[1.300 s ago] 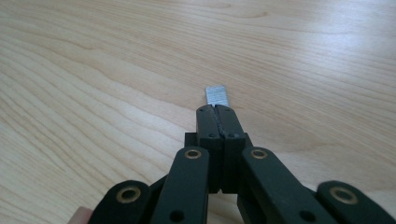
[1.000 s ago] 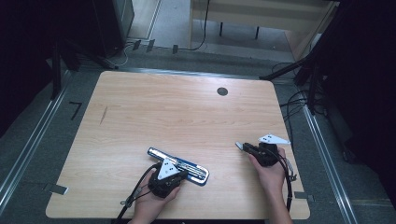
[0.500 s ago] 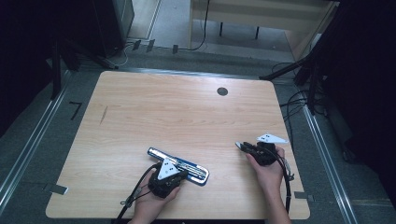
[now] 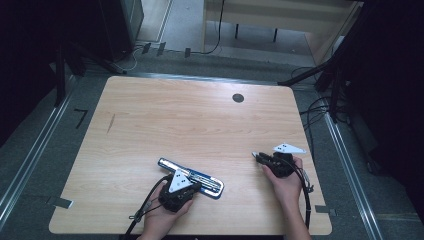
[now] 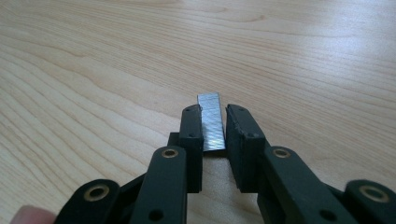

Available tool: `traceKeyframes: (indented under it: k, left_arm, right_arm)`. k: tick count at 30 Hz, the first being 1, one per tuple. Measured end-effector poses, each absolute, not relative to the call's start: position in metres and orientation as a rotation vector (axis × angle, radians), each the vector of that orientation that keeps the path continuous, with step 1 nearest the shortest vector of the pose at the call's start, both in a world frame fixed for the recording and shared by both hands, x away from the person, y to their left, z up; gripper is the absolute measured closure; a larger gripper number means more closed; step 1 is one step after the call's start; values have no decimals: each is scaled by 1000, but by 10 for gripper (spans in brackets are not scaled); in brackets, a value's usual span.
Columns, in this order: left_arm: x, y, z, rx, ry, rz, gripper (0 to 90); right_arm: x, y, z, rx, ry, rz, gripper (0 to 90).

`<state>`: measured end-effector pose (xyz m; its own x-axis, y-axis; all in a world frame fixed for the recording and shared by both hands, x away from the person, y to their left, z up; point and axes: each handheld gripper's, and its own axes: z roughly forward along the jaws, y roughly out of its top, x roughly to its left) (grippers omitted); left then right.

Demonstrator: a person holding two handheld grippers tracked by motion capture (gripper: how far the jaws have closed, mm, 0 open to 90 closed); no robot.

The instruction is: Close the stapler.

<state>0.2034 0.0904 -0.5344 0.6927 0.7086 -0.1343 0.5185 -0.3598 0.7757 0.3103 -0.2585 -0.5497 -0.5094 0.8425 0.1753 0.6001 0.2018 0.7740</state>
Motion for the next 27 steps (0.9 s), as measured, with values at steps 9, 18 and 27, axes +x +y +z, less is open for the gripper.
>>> traceKeyframes:
  k: [9,18,27]
  left_arm:
    - [203,90,-534,2044,940,281,900]
    - [203,90,-534,2045,939,281,900]
    - [203,90,-534,2047,936,284,900]
  right_arm:
    - [309,-256,-549,1327,2198,1170,801]
    - [306,-258,-544,1321,2192,1201,802]
    - [300,-243,-529,1209,2243,1196,802]
